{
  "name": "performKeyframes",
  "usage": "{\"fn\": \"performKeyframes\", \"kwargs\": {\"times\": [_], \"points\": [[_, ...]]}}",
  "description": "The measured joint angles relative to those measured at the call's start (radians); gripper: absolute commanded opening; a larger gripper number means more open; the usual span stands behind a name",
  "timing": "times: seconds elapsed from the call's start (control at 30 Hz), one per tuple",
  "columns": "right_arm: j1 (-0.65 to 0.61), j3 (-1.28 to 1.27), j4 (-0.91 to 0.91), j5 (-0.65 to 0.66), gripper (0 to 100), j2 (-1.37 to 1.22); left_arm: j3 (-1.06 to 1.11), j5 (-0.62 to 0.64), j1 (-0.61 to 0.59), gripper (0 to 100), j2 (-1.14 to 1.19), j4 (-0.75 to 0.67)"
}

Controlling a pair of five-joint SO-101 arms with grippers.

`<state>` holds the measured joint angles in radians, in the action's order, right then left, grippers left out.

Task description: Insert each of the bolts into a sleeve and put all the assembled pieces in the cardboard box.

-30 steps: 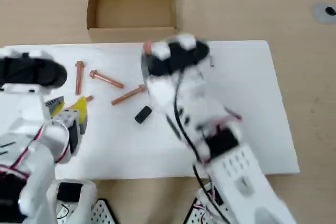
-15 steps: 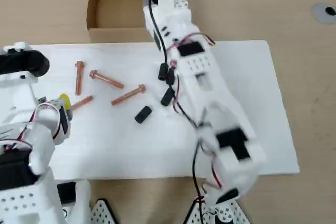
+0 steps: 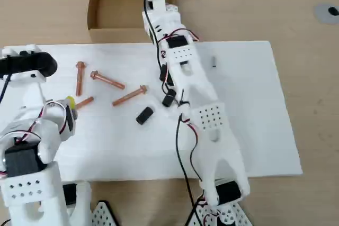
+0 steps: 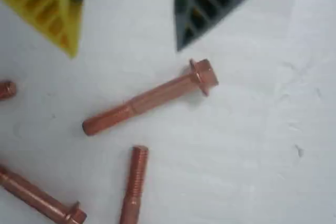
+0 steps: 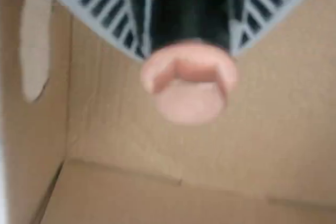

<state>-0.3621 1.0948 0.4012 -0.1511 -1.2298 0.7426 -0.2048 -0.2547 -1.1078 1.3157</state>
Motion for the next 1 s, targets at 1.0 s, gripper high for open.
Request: {"fn": "performKeyframes", "kwargs": {"times": [1.0], "points": [[0.000, 0.522, 0.724, -0.117, 20.7, 0.120, -0.407, 0.068, -0.008, 23, 0.833, 0.005]]}}
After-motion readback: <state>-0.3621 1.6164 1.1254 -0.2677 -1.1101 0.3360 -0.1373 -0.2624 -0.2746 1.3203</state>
